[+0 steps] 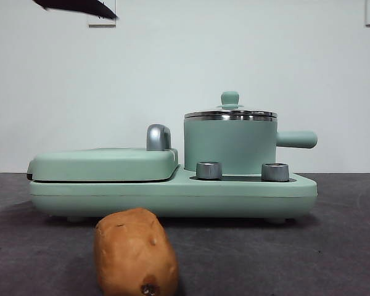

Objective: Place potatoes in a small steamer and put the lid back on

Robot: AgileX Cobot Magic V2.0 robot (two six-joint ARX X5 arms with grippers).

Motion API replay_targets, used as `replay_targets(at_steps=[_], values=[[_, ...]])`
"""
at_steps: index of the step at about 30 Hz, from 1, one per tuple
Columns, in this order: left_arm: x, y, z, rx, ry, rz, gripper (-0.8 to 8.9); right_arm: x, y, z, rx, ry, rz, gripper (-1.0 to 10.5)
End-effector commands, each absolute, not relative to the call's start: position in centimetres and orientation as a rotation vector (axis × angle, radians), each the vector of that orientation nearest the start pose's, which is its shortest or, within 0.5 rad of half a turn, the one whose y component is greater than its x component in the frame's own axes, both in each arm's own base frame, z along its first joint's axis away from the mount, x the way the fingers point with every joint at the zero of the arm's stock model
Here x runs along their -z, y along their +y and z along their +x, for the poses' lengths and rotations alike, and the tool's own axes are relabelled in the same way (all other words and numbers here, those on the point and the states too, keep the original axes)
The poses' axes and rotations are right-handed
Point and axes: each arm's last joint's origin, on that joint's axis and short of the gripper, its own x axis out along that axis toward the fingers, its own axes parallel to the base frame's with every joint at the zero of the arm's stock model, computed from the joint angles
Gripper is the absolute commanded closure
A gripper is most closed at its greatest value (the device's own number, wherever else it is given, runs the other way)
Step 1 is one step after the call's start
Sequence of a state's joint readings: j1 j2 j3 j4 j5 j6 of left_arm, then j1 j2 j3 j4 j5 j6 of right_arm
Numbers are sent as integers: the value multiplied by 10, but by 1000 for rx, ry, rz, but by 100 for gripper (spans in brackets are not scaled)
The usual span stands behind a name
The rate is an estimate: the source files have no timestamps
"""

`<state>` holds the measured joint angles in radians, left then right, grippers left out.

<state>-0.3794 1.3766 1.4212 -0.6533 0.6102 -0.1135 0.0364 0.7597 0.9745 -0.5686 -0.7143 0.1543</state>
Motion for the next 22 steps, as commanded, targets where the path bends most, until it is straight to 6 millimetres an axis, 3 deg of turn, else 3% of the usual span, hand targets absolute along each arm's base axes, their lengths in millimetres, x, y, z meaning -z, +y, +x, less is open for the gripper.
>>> replay_targets(at_steps=[1,12,22], values=[[-381,-145,284,896,705,-86,338,-371,24,138,-719,387,283,492],[-368,-237,348,795,801,142,343,-371,25,137,-737,403,306,492],[-347,-293,370,751,690,199,347,-371,25,137,-737,406,308,492]])
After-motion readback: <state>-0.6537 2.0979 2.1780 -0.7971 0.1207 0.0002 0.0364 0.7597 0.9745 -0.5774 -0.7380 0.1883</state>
